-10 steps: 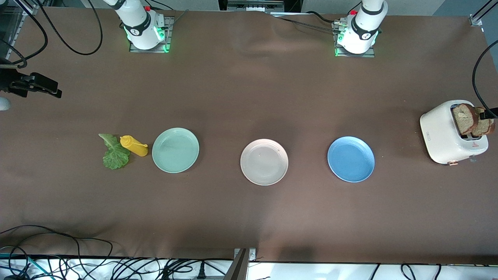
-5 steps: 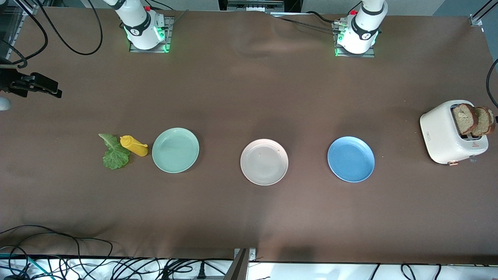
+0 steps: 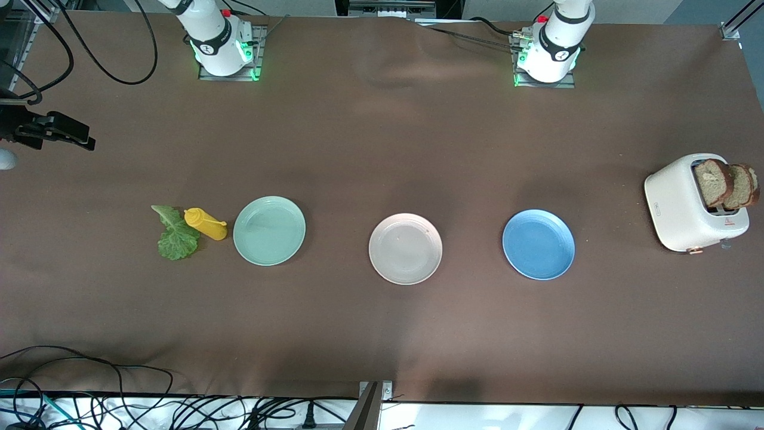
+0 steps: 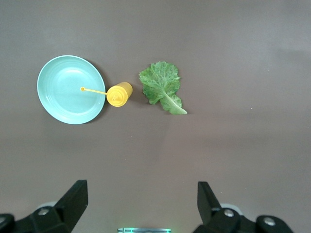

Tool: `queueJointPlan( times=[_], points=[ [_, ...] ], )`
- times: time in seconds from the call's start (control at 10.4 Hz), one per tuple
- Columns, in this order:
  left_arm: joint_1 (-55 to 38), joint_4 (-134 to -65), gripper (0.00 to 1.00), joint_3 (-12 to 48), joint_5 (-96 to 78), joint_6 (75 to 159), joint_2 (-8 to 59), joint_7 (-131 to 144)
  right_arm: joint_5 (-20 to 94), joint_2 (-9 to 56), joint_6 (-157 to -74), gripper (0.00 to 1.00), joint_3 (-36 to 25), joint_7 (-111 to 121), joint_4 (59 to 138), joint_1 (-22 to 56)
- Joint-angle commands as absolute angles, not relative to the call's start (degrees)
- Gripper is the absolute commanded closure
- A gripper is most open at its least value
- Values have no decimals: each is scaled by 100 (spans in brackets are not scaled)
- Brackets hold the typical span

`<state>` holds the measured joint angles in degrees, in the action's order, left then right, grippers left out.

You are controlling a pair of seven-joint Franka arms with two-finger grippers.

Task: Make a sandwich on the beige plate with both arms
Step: 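Move the left gripper over the toaster toward the bread slices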

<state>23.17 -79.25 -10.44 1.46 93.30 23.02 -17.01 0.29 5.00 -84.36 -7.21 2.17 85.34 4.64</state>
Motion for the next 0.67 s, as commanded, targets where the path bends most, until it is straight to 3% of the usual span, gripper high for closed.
queueJointPlan(
  times=[0.0,0.57],
  points=[
    [2460,-7954,5,-1037,53,9448,2451,-1775,123,492,-8323,0,-721,229,8429,457],
    [2452,-8331,4,-1028,0,9501,2584,-1425,114,492,-8323,0,-721,229,8429,457]
  ],
)
